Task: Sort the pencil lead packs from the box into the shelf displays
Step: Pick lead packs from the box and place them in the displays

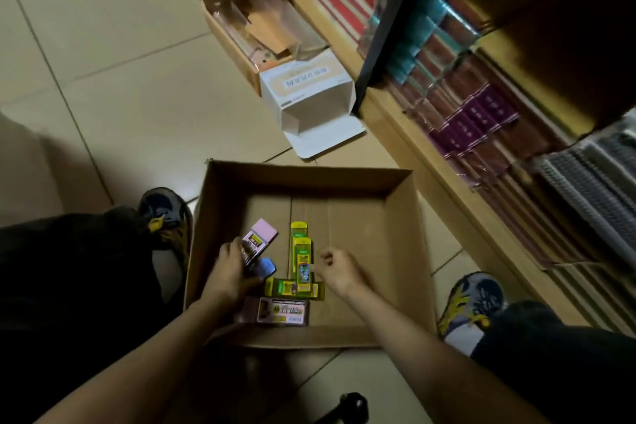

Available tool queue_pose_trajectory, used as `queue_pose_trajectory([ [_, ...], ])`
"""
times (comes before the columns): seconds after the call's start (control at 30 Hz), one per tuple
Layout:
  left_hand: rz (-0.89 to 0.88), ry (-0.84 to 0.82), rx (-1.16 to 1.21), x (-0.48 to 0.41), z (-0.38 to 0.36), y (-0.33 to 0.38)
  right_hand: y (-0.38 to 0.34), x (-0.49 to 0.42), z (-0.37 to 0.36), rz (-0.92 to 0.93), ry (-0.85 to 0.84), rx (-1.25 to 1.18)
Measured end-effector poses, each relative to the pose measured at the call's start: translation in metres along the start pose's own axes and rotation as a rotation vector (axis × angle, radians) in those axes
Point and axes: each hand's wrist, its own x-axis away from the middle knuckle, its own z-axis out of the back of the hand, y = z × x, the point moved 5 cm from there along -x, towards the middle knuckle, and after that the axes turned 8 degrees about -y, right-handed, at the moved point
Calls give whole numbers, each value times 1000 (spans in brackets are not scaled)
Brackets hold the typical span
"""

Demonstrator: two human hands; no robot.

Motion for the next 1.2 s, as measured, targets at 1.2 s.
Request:
queue_pose_trajectory([
  [1.2,-4,9,146,-11,-27,-16,28,-20,-33,326,-92,486],
])
